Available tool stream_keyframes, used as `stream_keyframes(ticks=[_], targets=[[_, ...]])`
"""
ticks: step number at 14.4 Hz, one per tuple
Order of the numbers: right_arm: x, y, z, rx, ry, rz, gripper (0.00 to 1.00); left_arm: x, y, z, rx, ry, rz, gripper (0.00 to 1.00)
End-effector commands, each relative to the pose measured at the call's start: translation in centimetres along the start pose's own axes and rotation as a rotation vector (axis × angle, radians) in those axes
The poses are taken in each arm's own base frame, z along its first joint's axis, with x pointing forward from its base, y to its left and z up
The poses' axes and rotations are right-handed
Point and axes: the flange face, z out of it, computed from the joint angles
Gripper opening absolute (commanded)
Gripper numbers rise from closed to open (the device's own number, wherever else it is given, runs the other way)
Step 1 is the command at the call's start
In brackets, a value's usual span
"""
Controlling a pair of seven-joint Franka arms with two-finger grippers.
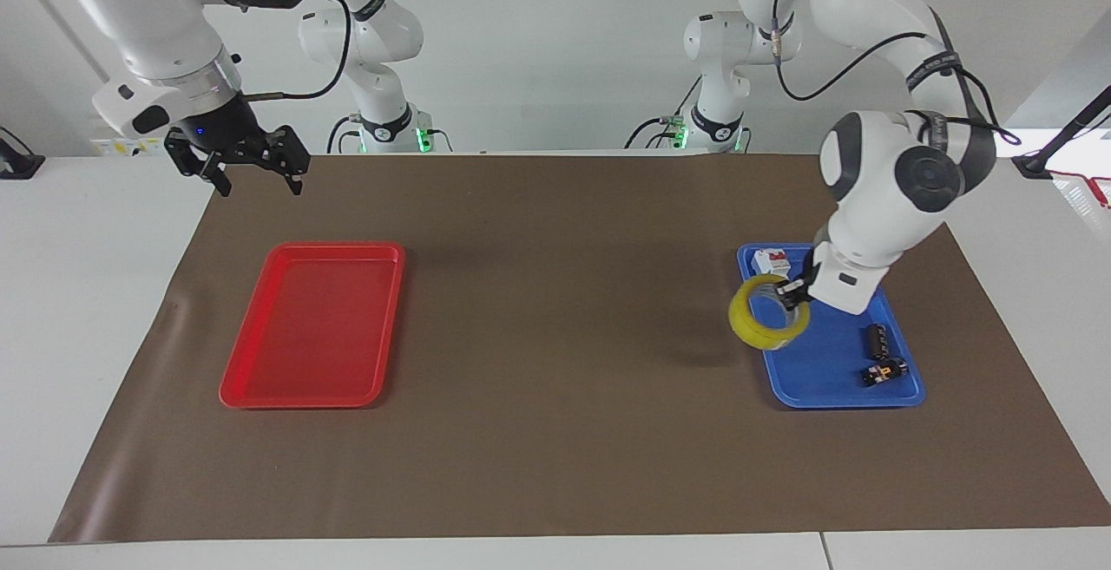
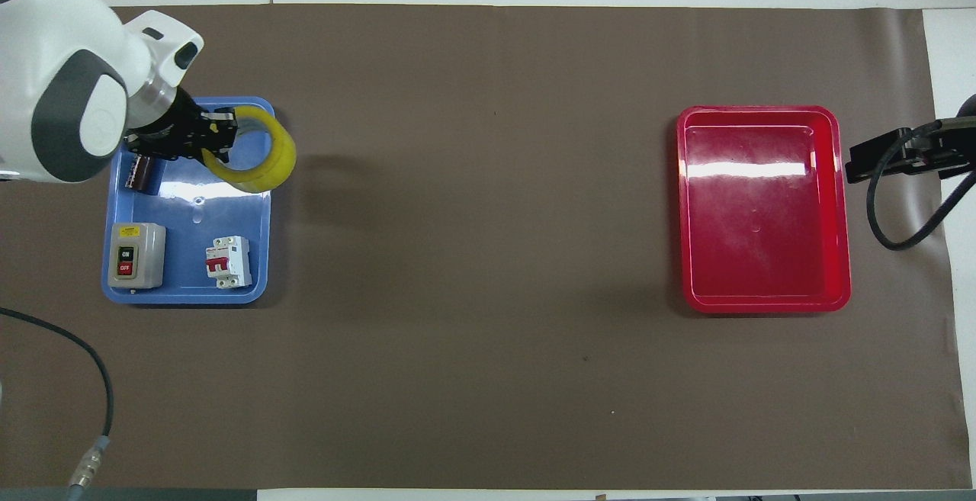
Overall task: Place and move tape with both arms
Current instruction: 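Carry the tape with the left gripper to the table center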
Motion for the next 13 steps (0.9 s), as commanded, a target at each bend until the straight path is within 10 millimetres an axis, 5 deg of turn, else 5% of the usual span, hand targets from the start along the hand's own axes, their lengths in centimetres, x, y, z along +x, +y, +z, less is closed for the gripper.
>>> stream_keyframes(ticks=[1, 4, 7, 13], targets=[[-0.9, 0.0, 0.0, 0.010, 0.010, -0.008, 1.00, -3.9, 9.7, 0.1, -0.057, 0.022, -0.106, 0.00], [-0.9, -0.1, 0.0, 0.012, 0.005, -0.025, 1.00, -9.6, 19.1, 3.4, -0.064, 0.031, -0.155, 0.00], [-0.9, 0.2, 0.1, 0.013, 0.003, -0.005, 1.00, -13.2, 23.7, 5.5, -0.081, 0.052, -0.150, 0.00], [-1.1, -0.3, 0.0, 0.013, -0.017, 0.028, 1.00, -14.6, 24.4, 9.2, -0.062, 0.034, -0.166, 0.00]])
